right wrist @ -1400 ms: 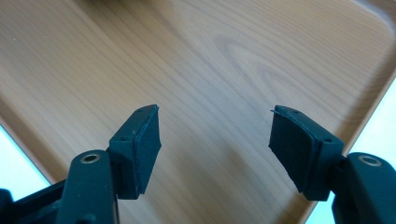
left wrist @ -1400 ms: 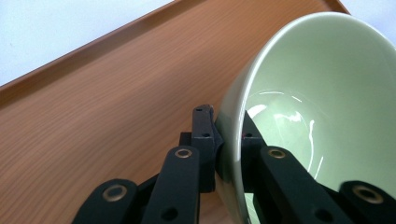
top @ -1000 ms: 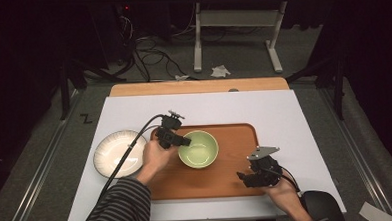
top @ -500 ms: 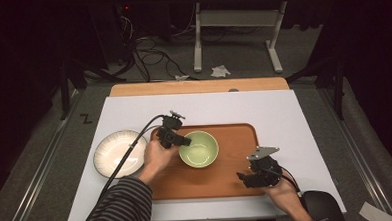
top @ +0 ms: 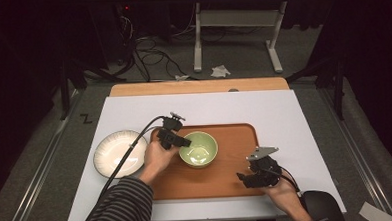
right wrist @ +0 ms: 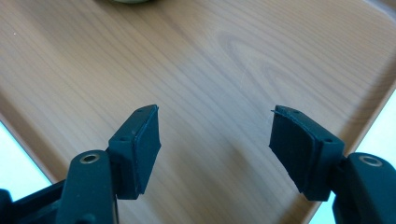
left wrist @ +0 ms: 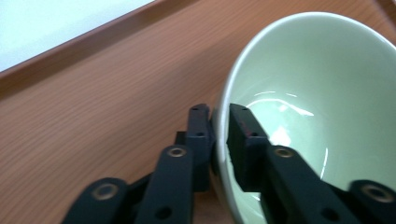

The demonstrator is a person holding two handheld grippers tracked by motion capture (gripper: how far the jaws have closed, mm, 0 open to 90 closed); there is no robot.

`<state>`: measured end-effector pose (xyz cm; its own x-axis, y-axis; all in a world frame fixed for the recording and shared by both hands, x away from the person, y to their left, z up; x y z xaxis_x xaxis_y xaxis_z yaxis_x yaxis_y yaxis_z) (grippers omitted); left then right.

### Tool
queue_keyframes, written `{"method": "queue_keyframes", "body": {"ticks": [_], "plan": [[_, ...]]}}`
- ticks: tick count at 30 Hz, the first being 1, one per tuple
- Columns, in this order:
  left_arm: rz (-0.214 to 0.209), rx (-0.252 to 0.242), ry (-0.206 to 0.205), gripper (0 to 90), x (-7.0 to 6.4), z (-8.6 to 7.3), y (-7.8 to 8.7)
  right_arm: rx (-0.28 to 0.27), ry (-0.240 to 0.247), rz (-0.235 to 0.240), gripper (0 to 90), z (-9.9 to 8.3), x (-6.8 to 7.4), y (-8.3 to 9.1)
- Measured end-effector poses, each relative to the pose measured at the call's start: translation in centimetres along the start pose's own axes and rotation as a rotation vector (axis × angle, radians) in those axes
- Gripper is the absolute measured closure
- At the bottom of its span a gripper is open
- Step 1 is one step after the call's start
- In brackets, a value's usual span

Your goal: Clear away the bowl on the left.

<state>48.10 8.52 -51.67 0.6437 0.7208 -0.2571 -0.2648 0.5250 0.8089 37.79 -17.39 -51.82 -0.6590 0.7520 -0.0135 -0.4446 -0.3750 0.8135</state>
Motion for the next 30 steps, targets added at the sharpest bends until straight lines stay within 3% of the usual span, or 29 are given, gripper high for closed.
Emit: {"method": "queue_keyframes", "body": {"ticks": [5, 13, 16, 19, 30], "plan": [[-0.006, -0.030, -0.037, 63.2, -0.5, 0.1, 1.0, -0.006, 0.006, -0.005, 34.9, 0.0, 0.0, 0.2], [0.075, -0.089, -0.115, 53.9, -0.8, -0.3, 4.0, -0.004, 0.009, -0.002, 34.9, 0.0, 0.0, 0.0], [0.099, -0.127, -0.105, 49.5, -0.6, -0.8, 5.2, -0.002, 0.002, -0.001, 34.9, 0.0, -0.1, 0.0], [0.128, -0.129, -0.112, 44.9, -0.5, -1.3, 5.8, 0.002, 0.004, 0.001, 34.8, -0.1, 0.0, 0.0], [0.111, -0.184, -0.089, 43.7, -0.2, -2.8, 7.6, -0.002, 0.007, 0.003, 34.8, -0.1, 0.0, 0.1]]}}
Point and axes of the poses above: each handheld gripper's, and its own axes: y roughly backward along the jaws, z roughly out of its top, x roughly to its left, the point moved 5 cm from there along -y, roughly forward along the jaws, and after that the axes turned 5 degrees about -y, right-handed, at the moved point
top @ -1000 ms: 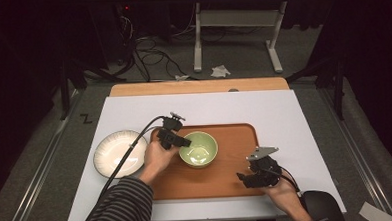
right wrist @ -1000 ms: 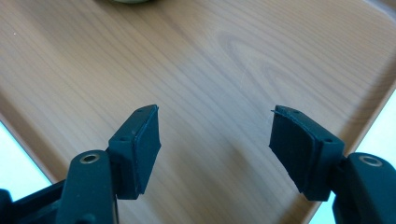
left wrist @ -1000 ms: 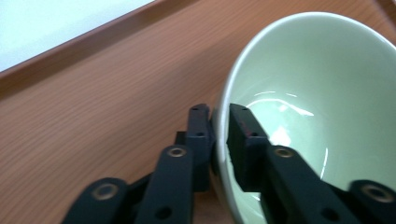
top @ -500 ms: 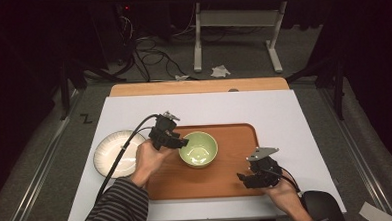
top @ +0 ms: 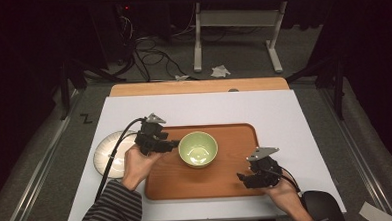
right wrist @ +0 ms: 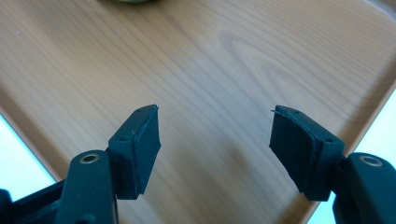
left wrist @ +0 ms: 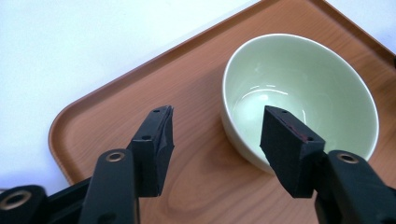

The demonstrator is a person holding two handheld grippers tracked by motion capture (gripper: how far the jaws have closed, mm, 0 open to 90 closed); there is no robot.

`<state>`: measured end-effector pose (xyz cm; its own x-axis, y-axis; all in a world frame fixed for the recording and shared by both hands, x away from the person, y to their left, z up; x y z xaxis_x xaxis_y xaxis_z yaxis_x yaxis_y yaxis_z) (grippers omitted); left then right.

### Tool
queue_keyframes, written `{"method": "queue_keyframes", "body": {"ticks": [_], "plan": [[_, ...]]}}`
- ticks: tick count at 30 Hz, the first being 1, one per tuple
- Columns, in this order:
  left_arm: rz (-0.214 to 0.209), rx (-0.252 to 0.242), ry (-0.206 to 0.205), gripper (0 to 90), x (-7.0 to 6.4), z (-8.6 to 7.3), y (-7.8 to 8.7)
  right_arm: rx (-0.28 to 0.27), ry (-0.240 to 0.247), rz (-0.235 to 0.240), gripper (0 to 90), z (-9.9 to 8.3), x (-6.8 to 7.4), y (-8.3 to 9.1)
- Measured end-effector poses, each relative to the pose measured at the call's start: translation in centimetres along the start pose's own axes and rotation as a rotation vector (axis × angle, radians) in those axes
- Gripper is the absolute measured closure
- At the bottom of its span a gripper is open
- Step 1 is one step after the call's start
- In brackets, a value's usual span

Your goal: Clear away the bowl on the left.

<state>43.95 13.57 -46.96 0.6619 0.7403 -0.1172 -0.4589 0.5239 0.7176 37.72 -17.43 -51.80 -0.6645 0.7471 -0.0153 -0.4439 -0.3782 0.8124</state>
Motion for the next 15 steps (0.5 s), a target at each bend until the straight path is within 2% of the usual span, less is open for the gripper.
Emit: {"method": "queue_keyframes", "body": {"ticks": [8, 15], "plan": [[0.009, -0.029, 0.027, 41.4, 0.5, -1.6, 1.7, 0.011, -0.006, -0.001, 34.7, 0.0, -0.1, 0.0], [0.014, -0.057, 0.032, 40.5, 0.1, -2.9, 3.0, 0.010, -0.007, -0.001, 34.7, 0.0, -0.1, -0.1]]}}
Point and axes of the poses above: each handheld gripper's, and its own axes: y roughly backward along the jaws, z roughly out of its top, x roughly to its left, the point moved 5 cm from there along -y, roughly forward along the jaws, and after that the axes turned 5 degrees about -y, right-handed, at the moved point
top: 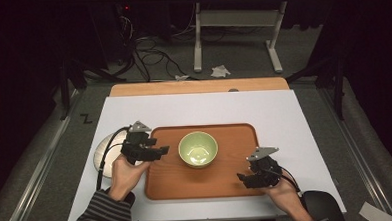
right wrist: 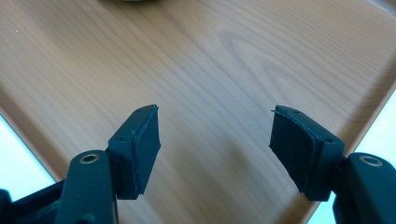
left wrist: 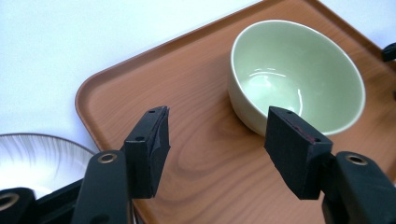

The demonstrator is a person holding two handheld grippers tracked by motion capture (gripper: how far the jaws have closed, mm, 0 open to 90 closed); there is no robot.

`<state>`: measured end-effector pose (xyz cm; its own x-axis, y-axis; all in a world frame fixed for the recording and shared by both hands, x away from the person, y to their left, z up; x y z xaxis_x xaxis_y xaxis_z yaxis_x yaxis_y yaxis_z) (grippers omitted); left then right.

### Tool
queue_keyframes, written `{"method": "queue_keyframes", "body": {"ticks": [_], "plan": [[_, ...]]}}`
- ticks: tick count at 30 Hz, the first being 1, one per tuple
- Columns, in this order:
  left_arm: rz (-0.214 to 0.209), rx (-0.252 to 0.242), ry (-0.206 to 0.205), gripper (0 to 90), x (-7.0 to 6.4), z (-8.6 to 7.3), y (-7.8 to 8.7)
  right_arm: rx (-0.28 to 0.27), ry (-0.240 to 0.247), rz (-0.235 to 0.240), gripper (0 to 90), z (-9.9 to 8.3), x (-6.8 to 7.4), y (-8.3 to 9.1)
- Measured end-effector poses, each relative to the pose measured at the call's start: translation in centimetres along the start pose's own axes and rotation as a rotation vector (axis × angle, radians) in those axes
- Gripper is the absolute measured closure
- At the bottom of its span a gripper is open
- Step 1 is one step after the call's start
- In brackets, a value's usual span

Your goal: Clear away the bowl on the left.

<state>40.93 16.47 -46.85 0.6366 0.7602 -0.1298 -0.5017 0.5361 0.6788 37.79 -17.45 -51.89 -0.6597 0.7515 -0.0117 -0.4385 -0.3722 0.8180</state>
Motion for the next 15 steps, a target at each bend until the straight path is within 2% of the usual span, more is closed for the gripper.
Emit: {"method": "queue_keyframes", "body": {"ticks": [6, 9, 15], "plan": [[-0.009, -0.005, -0.013, 40.4, -0.5, -0.5, 0.4, 0.009, 0.010, -0.003, 34.7, 0.0, 0.1, -0.1], [-0.018, -0.011, -0.019, 40.4, -0.9, -0.7, 0.5, 0.007, 0.000, 0.000, 34.6, 0.0, 0.0, -0.1], [-0.045, 0.016, -0.044, 40.2, -1.6, -1.1, 0.1, 0.012, 0.014, 0.000, 34.5, -0.1, 0.2, -0.2]]}}
Point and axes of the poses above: each handheld gripper's, and its own axes: y roughly backward along the jaws, z roughly out of its top, x roughly to its left, the point moved 5 cm from there along -y, roughly forward along the jaws, and after that the axes turned 5 degrees about -y, right-handed, at the moved point
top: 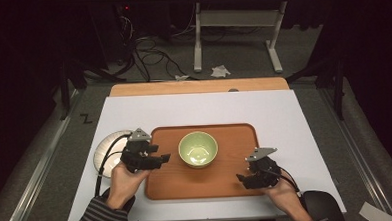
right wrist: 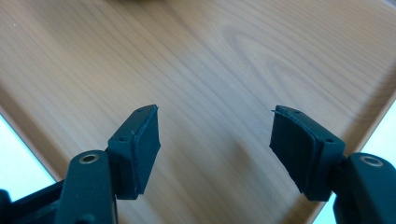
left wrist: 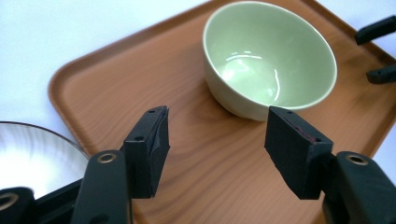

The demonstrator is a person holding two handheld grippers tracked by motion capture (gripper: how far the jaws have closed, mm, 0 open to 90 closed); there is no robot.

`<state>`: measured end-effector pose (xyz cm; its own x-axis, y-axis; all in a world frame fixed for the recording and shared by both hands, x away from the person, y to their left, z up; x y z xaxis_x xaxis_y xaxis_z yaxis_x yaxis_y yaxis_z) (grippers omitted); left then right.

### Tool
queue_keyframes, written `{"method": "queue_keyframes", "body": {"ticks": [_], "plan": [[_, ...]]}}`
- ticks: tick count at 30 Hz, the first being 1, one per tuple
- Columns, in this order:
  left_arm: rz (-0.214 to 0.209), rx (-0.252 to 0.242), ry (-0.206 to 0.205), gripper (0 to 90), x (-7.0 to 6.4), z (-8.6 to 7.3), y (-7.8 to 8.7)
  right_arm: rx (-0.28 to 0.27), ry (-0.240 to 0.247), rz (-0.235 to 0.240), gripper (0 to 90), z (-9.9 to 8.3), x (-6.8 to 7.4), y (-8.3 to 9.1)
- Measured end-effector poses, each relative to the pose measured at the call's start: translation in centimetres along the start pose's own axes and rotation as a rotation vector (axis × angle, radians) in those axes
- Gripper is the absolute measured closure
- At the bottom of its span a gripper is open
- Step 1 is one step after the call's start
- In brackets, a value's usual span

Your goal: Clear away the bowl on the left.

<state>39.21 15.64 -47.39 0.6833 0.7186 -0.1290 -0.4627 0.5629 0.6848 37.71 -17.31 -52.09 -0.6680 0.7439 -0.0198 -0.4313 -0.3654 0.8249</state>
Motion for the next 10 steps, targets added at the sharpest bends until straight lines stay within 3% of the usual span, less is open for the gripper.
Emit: {"method": "queue_keyframes", "body": {"ticks": [10], "plan": [[-0.016, 0.024, -0.001, 39.7, -0.01, -0.14, -0.57, -0.002, -0.002, -0.005, 34.3, 0.03, -0.06, -0.02]]}}
Point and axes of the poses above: each handheld gripper's, and its own axes: y roughly backward along the jaws, z roughly out of its top, x roughly to its left, the point moved 5 cm from there along -y, roughly forward along the jaws, and after that the axes turned 5 degrees about -y, right-handed, at the moved point
